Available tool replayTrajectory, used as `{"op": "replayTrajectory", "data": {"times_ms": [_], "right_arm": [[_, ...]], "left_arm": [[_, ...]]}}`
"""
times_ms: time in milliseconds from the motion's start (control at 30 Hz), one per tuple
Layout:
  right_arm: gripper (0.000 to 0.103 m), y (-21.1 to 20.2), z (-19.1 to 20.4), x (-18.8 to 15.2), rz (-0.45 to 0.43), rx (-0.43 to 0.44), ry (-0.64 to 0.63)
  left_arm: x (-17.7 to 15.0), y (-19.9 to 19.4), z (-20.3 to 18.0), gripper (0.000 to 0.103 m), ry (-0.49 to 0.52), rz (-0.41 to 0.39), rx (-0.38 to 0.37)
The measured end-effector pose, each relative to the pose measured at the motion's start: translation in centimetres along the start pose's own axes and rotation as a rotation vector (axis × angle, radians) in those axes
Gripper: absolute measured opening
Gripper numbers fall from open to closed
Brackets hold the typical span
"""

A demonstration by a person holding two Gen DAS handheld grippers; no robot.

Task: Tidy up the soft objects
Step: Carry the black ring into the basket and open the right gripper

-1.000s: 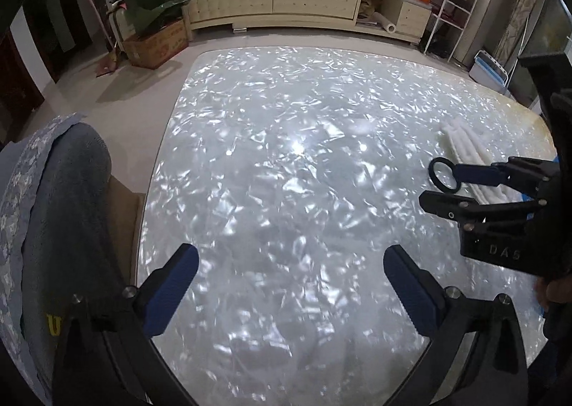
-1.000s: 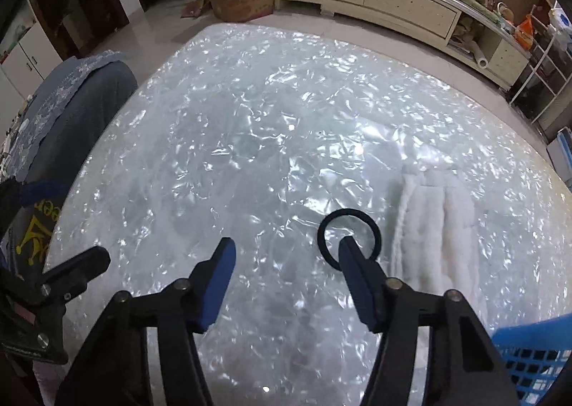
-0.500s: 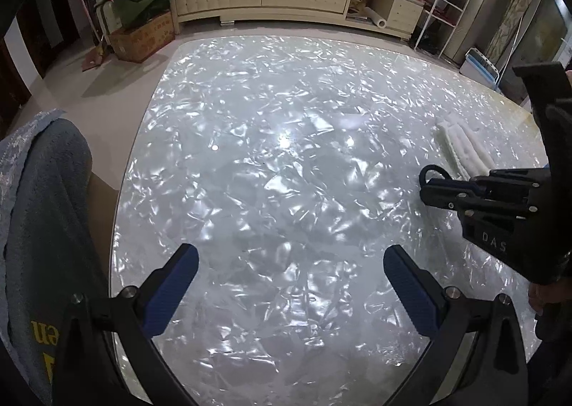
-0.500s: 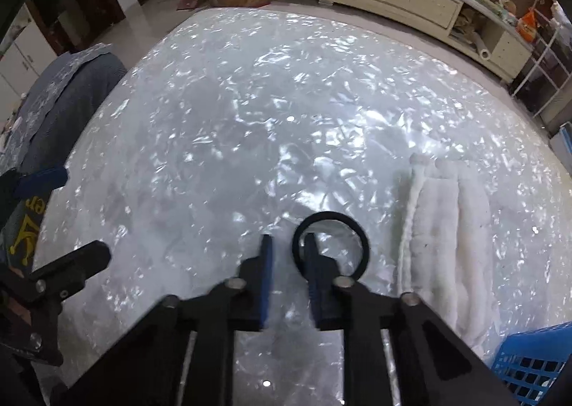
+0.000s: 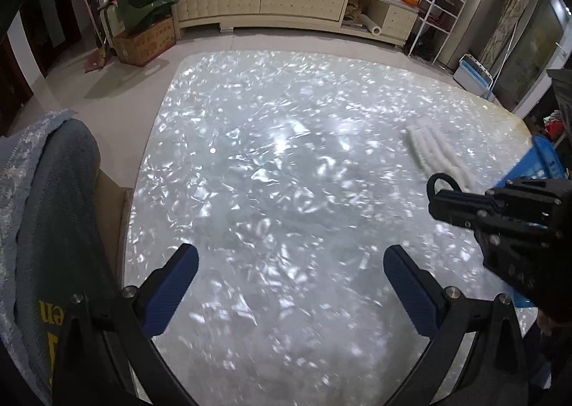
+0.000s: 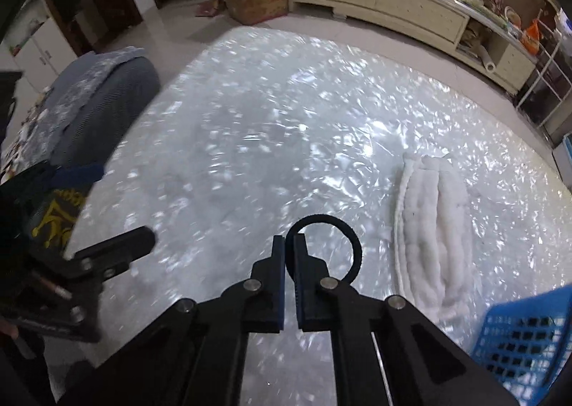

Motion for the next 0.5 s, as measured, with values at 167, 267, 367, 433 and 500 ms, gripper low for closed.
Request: {"op": "replayTrajectory", "data": {"times_ms": [167, 267, 367, 433, 500], "right_arm": [[0.004, -4.7, 1.6, -1.7, -0.044, 0.035, -0.014], [0.004, -7.1, 2.4, -2.6, -0.070, 0.036, -0.017], [0.004, -9.8, 2.1, -3.9, -0.097, 0.042, -0.016], [0.004, -11.4, 1.7, -4.6, -0.114, 0.040, -0.009], [0.004, -13.1, 1.0, -5.7, -0.133, 0.040, 0.005]], "left_arm": [[-0.5, -3.9, -2.1, 0.103, 0.026, -0.030, -0.009], [-1.0, -6.0, -3.6, 0.103, 0.043, -0.040, -0.014], [-1.3, -7.9, -5.2, 0.103, 0.066, -0.053, -0.011], [-1.4, -9.3, -6.5, 0.103, 0.079, -0.065, -0.012], [-1.6, -10.2, -7.8, 0.103, 0.090, -0.068, -0.018]]}}
Point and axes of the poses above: each gripper's, at about its wrist camera, not at the fingertips, and y roughly the way its jaws point, z to its left, x to its top, the point moved 7 cm from there along y, roughly the way its jaws point, and after that the axes turned 9 degrees about x, right-handed, at the moved point
